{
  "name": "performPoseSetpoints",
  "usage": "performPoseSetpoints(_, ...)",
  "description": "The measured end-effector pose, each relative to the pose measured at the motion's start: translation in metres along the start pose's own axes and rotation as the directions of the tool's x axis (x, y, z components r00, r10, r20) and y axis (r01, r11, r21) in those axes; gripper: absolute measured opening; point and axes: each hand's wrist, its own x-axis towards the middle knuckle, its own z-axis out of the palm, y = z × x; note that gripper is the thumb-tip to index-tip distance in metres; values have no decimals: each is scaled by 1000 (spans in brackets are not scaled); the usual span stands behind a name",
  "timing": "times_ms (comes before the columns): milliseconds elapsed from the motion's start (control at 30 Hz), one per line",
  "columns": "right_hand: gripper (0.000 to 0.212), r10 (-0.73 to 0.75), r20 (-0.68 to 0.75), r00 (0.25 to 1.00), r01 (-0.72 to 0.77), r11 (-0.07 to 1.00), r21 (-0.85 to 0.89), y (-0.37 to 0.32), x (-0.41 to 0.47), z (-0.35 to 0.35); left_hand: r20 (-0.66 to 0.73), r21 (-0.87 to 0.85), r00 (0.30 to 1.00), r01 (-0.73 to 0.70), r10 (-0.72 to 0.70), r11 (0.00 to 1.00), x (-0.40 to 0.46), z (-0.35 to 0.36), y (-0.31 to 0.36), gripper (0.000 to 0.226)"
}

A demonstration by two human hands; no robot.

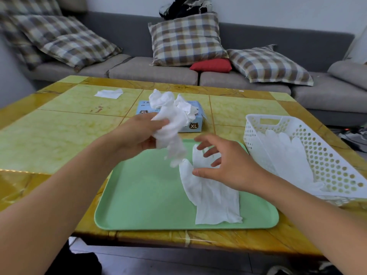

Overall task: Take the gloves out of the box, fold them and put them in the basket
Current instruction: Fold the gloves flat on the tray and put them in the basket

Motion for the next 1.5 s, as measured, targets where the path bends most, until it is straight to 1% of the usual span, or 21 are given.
performPoseSetpoints(67, 99, -13, -29, 999, 19, 980, 200, -11, -3, -3, 42, -271, 999, 11, 1, 963, -8, 15, 7, 27)
performPoseSetpoints(133, 107, -24, -44, 999, 38, 937, 348, -21, -4, -6, 93, -381, 996, 21, 15, 924, -17, 28, 6, 31)
performPoseSetpoints(167, 101, -11, -46, 999, 28, 915, 402, -26, -4, -8, 122, -391, 992, 18, 33, 920, -21, 33, 4, 31)
performPoseSetpoints(233, 67, 29, -47, 998, -3, 876, 483, -33, -3, -10, 151, -361, 987, -1, 60, 933, -26, 41, -1, 30)
performPoseSetpoints(300, 28, 94, -53, 994, -54, 856, 514, -34, -1, -14, 102, -253, 994, -20, 47, 967, -28, 44, -5, 23)
performPoseSetpoints(333, 19, 145, -43, 989, -100, 839, 536, -29, 0, -18, 41, -153, 998, -39, 46, 987, -27, 44, -6, 20)
performPoseSetpoints(400, 24, 256, 50, 965, -235, 768, 596, -20, 2, -28, -113, 4, 990, -80, 80, 997, -22, 41, -10, 22)
performPoseSetpoints(433, 26, 296, 120, 948, -305, 728, 614, -17, 1, -35, -180, 18, 979, -98, 100, 995, -19, 39, -10, 24)
performPoseSetpoints(533, 29, 304, 349, 886, -458, 689, 562, -11, -1, -50, -246, -101, 962, -146, 117, 984, -14, 38, -8, 20)
performPoseSetpoints(600, 38, 249, 461, 852, -483, 714, 507, -10, -2, -55, -244, -179, 964, -153, 106, 972, -16, 45, -4, 19)
performPoseSetpoints(667, 55, 208, 430, 878, -415, 778, 472, -10, -2, -53, -201, -220, 976, -123, 78, 968, -22, 58, 0, 23)
performPoseSetpoints(733, 60, 146, 307, 941, -283, 836, 470, -13, 0, -47, -102, -254, 993, -82, 58, 964, -28, 71, 4, 29)
performPoseSetpoints(800, 49, 101, 162, 982, -173, 824, 539, -15, 2, -41, -2, -283, 998, -68, 70, 957, -33, 78, 6, 36)
performPoseSetpoints(867, 30, 126, 34, 991, -120, 773, 623, -19, 2, -43, 72, -273, 994, -63, 86, 960, -34, 80, 9, 40)
performPoseSetpoints(900, 25, 156, 8, 988, -123, 747, 654, -20, 3, -46, 109, -252, 989, -70, 101, 965, -35, 78, 9, 40)
performPoseSetpoints(1000, 38, 267, 81, 960, -239, 641, 729, -17, 3, -53, 189, -177, 972, -105, 139, 979, -33, 70, 8, 47)
performPoseSetpoints(1100, 44, 343, 174, 923, -340, 516, 786, -17, 4, -53, 145, -146, 980, -116, 137, 983, -29, 66, 5, 57)
performPoseSetpoints(1233, 35, 372, 139, 918, -285, 373, 883, -17, 7, -54, 128, -90, 987, -88, 99, 992, -25, 61, 4, 61)
performPoseSetpoints(1300, 27, 369, 112, 923, -243, 332, 912, -16, 8, -58, 183, -65, 981, -59, 70, 996, -26, 58, 4, 57)
performPoseSetpoints(1367, 24, 347, 131, 929, -245, 309, 919, -15, 8, -61, 242, -86, 968, -46, 66, 995, -28, 60, 4, 48)
performPoseSetpoints(1500, 35, 247, 221, 944, -296, 330, 896, -18, 5, -61, 122, -232, 983, -105, 136, 967, -28, 67, 7, 26)
